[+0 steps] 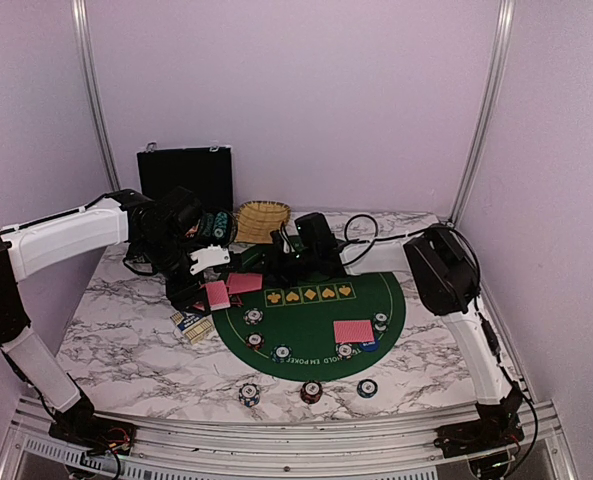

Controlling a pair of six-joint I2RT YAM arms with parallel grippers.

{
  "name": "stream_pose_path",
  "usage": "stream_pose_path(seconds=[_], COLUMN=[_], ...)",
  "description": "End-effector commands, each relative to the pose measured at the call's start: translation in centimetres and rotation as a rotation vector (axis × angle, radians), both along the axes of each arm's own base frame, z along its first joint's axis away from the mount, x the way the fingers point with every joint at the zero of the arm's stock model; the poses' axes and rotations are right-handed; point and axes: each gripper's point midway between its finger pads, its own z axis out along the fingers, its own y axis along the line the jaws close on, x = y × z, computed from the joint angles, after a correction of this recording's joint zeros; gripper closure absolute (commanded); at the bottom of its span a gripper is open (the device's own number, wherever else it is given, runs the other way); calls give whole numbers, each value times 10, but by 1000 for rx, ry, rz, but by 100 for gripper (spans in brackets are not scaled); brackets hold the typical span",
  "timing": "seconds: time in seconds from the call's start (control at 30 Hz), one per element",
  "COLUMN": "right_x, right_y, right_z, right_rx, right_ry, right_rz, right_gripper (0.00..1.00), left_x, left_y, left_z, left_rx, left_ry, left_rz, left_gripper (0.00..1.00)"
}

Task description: Distribute texas hold em gaming equipment

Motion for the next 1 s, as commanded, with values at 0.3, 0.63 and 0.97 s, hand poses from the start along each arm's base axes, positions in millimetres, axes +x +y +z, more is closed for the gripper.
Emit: stream_pose_path(seconds=[0.3,0.63,0.97], right_x=[-5,-1,-8], right_y=[-5,-6,0], right_z=[2,-5,-18], right_rx=[-146,-290,-333], right_ry=[-46,-103,-102], right_rz=[3,-12,31], right_gripper=[25,18,13], left_x=[-8,-8,-7], left_y=[2,2,1], left_z=[7,6,7], left_rx=[-15,-14,-18], left_ry=[12,13,11], left_rz=[-7,-9,-10], left_gripper=[100,100,100])
